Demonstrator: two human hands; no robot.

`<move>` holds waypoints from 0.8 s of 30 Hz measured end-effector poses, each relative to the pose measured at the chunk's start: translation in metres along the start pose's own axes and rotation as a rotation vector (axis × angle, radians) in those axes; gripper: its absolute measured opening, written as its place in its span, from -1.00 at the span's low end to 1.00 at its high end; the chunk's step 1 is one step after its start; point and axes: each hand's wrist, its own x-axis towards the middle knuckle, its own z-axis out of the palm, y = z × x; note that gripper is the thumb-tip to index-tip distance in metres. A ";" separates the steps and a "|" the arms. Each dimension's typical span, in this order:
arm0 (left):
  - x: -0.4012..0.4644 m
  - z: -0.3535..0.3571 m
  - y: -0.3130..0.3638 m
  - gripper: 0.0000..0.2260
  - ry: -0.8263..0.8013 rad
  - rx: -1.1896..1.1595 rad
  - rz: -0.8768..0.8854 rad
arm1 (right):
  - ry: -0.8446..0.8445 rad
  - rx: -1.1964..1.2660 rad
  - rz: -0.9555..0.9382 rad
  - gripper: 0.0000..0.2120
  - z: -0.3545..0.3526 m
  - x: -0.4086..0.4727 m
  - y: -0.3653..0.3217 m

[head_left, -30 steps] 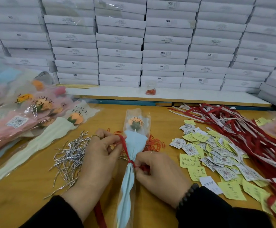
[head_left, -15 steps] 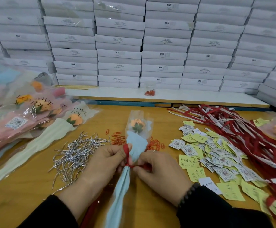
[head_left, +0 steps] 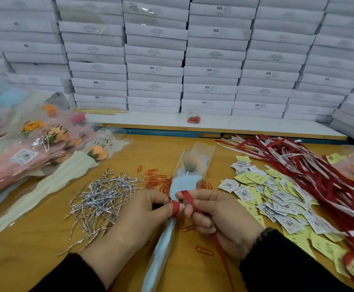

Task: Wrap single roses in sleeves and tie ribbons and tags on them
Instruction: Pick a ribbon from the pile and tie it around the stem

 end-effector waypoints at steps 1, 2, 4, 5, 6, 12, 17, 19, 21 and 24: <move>0.000 0.000 0.000 -0.66 0.001 0.002 -0.004 | 0.010 -0.042 -0.019 -0.70 0.000 -0.001 0.001; 0.000 0.001 0.000 -0.68 0.001 -0.001 -0.006 | 0.016 -0.080 -0.040 -0.67 0.000 -0.001 0.001; 0.000 0.000 0.001 -0.68 0.002 -0.006 -0.008 | 0.021 -0.154 -0.078 -0.64 0.000 0.000 0.002; 0.000 0.001 0.002 -0.69 0.001 -0.005 -0.004 | 0.031 -0.213 -0.102 -0.65 -0.001 0.000 0.003; -0.001 0.001 0.003 -0.70 0.001 -0.005 0.003 | 0.041 -0.291 -0.129 -0.67 -0.001 0.000 0.004; -0.001 0.003 0.005 -0.75 -0.001 -0.062 0.032 | 0.040 -0.635 -0.294 -0.69 0.002 -0.001 0.011; 0.000 0.000 0.003 -0.71 -0.075 -0.119 0.001 | 0.081 -0.814 -0.425 -0.66 -0.001 0.002 0.015; 0.000 -0.001 0.004 -0.76 -0.100 -0.143 -0.009 | 0.064 -0.876 -0.440 -0.66 -0.002 0.002 0.016; 0.000 -0.002 0.006 -0.83 -0.118 -0.160 -0.017 | 0.050 -0.931 -0.466 -0.65 -0.003 0.002 0.016; 0.000 -0.002 0.006 -0.90 -0.101 -0.173 -0.033 | 0.055 -1.011 -0.557 -0.65 -0.003 0.001 0.016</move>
